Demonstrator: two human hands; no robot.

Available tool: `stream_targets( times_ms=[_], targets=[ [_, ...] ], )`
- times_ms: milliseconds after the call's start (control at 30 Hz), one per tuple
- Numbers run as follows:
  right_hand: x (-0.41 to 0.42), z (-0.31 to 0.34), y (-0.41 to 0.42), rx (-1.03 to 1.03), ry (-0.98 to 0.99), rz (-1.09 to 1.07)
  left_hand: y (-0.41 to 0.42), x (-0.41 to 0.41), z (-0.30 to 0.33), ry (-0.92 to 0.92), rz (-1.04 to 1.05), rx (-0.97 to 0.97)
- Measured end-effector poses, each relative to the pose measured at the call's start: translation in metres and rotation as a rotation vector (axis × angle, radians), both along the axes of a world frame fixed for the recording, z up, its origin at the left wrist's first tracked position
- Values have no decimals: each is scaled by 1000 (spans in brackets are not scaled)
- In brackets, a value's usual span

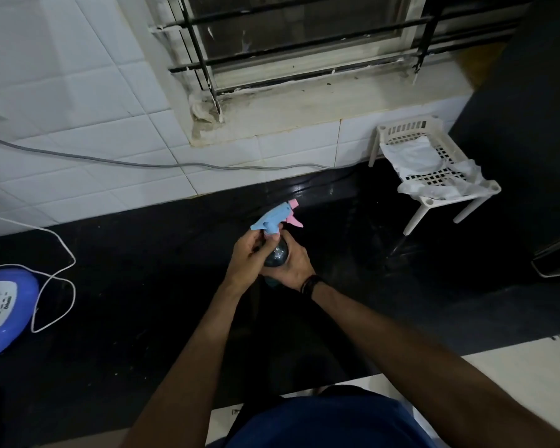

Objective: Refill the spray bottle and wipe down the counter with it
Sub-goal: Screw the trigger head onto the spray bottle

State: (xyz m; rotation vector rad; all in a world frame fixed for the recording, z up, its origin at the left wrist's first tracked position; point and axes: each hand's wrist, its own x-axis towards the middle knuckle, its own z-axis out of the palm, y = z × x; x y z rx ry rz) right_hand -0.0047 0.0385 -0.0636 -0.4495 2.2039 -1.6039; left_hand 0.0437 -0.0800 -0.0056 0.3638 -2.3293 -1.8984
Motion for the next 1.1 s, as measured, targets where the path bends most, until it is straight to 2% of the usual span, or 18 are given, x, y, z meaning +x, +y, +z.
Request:
stream_targets(
  times_ms=[100, 267, 367, 433, 600, 667, 733, 833, 900, 967, 1100],
  targets=[
    [-4, 15, -5, -41, -27, 36, 2, -4, 12, 29, 71, -49],
    [-15, 36, 4, -37, -70, 219, -19, -12, 44, 3, -222, 81],
    [-12, 51, 1, -65, -78, 199, -23, -13, 54, 59, -238, 131],
    [-10, 53, -5, -68, -54, 150, -19, -12, 54, 95, -165, 146],
    [-7, 59, -14, -9, 17, 42, -3, -7, 53, 209, 225, 46],
    [-6, 67, -17, 22, 57, 22, -3, -6, 55, 211, 251, 2],
    [-7, 71, -14, 27, 44, 47, -14, -9, 56, 195, 94, 22],
    [-9, 77, -4, 22, -6, 156, -38, -12, 62, 137, -238, 170],
    [-8, 81, -3, 19, -11, 195, -46, -13, 67, 101, -332, 227],
    [-5, 82, -6, 27, 10, 158, -43, -13, 68, 97, -284, 254],
    [8, 88, -22, 169, 169, -11, -20, -16, 68, 85, 1, 211]
  ],
)
